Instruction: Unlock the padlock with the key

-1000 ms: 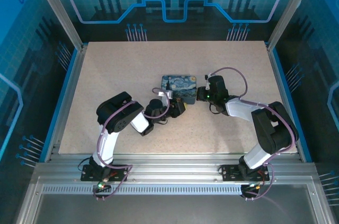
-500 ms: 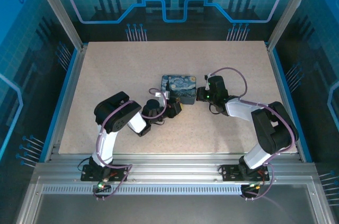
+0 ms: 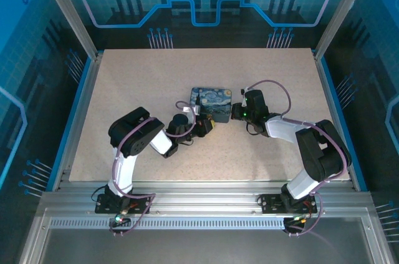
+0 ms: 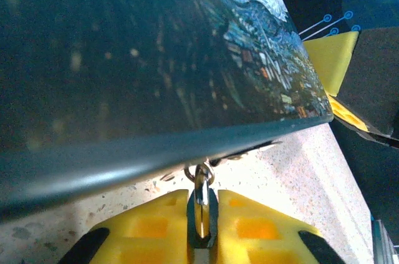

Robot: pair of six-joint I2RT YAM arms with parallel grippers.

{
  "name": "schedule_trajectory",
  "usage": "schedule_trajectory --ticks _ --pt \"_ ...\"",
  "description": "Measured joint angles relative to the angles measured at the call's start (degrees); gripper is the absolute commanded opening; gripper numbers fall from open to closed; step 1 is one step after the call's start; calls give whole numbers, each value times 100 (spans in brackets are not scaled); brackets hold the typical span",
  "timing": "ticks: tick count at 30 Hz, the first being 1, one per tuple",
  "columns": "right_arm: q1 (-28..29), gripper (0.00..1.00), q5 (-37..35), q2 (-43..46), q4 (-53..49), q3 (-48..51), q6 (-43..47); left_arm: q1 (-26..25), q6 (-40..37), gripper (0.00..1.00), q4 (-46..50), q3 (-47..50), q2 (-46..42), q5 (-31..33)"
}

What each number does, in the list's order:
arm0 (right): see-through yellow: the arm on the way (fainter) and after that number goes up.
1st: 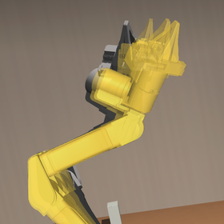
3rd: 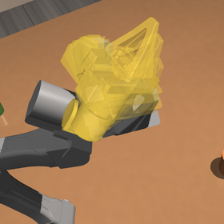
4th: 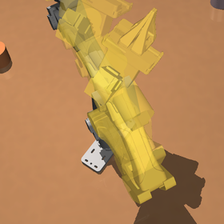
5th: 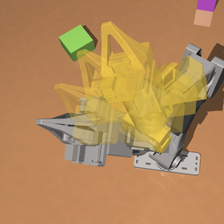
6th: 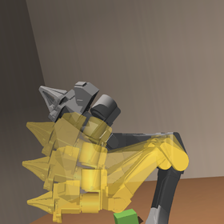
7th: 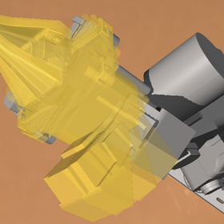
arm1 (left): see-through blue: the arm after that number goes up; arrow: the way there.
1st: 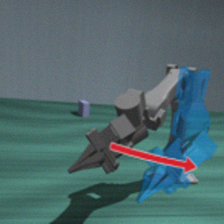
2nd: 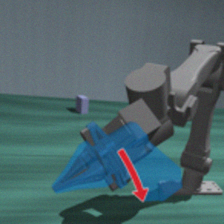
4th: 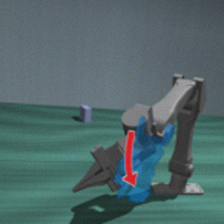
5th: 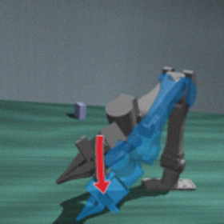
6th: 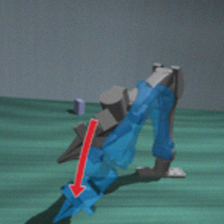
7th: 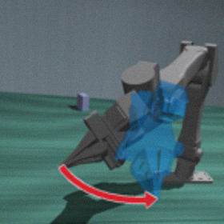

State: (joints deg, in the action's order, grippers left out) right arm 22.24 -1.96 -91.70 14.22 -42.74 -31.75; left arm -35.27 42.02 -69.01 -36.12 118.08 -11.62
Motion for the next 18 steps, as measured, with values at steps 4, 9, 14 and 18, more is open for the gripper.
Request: schedule_trajectory --ticks 4,9,14,18 --pt "0 0 0 7 0 11 4 20 -24 2 149 -35 -37 -20" --pt "-2 0 22 166 -98 79 61 24 -28 0 798 -120 -289 -48" --pt "-81 0 140 686 -205 238 142 39 122 0 2033 -310 -767 -157" --pt "-210 0 369 1263 -221 509 181 39 304 0 2905 -511 -1043 -249"
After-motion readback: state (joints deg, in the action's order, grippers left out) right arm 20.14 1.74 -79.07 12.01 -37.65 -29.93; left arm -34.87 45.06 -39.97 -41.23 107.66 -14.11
